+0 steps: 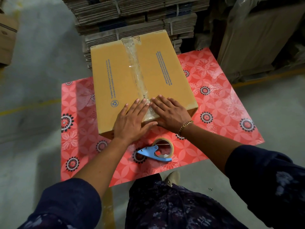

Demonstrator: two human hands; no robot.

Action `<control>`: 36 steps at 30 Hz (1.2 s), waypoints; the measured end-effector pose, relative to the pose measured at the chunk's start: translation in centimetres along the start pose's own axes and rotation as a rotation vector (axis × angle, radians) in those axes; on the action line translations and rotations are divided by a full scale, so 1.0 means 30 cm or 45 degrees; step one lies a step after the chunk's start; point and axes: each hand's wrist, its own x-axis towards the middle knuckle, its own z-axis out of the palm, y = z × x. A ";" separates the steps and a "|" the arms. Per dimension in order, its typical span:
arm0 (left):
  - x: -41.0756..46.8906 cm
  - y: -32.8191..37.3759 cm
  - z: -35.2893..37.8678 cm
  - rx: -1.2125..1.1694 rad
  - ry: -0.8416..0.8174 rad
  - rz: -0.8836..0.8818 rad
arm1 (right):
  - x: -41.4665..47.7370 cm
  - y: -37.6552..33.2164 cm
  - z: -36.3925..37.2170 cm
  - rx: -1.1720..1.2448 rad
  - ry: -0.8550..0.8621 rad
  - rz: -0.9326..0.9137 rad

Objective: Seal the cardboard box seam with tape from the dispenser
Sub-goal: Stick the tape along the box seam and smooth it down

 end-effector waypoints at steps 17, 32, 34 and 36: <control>0.011 -0.032 0.016 0.234 -0.107 0.114 | 0.010 0.025 0.026 -0.098 -0.029 -0.071; 0.020 -0.016 -0.033 0.189 -0.298 0.110 | 0.017 0.017 -0.030 -0.090 -0.244 -0.083; 0.007 -0.017 -0.048 0.154 -0.308 0.113 | 0.004 0.007 -0.072 -0.099 -0.253 -0.086; -0.035 -0.019 -0.053 0.099 -0.235 0.045 | -0.029 0.002 -0.120 -0.025 -0.195 -0.083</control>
